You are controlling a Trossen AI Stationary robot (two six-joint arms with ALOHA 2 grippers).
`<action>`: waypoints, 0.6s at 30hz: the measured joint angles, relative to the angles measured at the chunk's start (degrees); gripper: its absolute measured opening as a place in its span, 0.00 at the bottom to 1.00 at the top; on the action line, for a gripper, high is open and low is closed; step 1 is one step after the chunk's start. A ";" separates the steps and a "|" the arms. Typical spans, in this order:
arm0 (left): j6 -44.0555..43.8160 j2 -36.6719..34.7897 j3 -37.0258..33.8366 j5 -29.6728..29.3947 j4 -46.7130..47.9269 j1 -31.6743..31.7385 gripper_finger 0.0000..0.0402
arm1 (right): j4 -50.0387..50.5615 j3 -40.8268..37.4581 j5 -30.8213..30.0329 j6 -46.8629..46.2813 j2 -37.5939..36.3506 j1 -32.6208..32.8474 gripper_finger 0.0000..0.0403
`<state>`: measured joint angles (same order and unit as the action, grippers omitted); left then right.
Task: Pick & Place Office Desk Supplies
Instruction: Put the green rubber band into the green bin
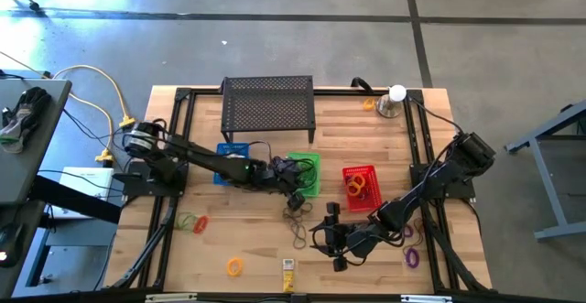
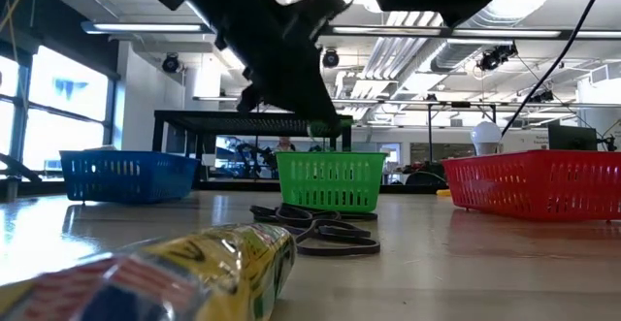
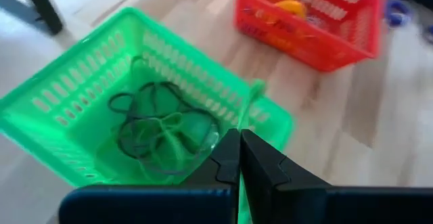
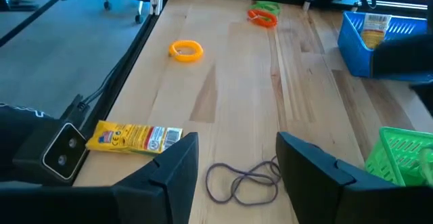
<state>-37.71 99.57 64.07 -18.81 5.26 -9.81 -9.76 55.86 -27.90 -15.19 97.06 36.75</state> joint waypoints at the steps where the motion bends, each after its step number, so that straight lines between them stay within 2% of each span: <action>1: -0.51 0.36 0.00 -0.52 0.15 0.16 0.00 | 0.04 0.00 0.00 0.01 0.00 0.00 0.47; 12: -1.78 1.27 0.00 -0.94 0.26 0.95 0.01 | 0.05 0.00 2.15 -0.19 -0.04 0.00 0.47; 18: -1.78 1.25 0.00 -0.92 0.26 0.68 0.10 | 0.05 0.00 2.85 -0.19 -0.04 0.00 0.47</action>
<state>-39.48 100.82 64.07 -19.73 5.52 -9.13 -9.72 55.86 -25.05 -15.38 97.01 36.75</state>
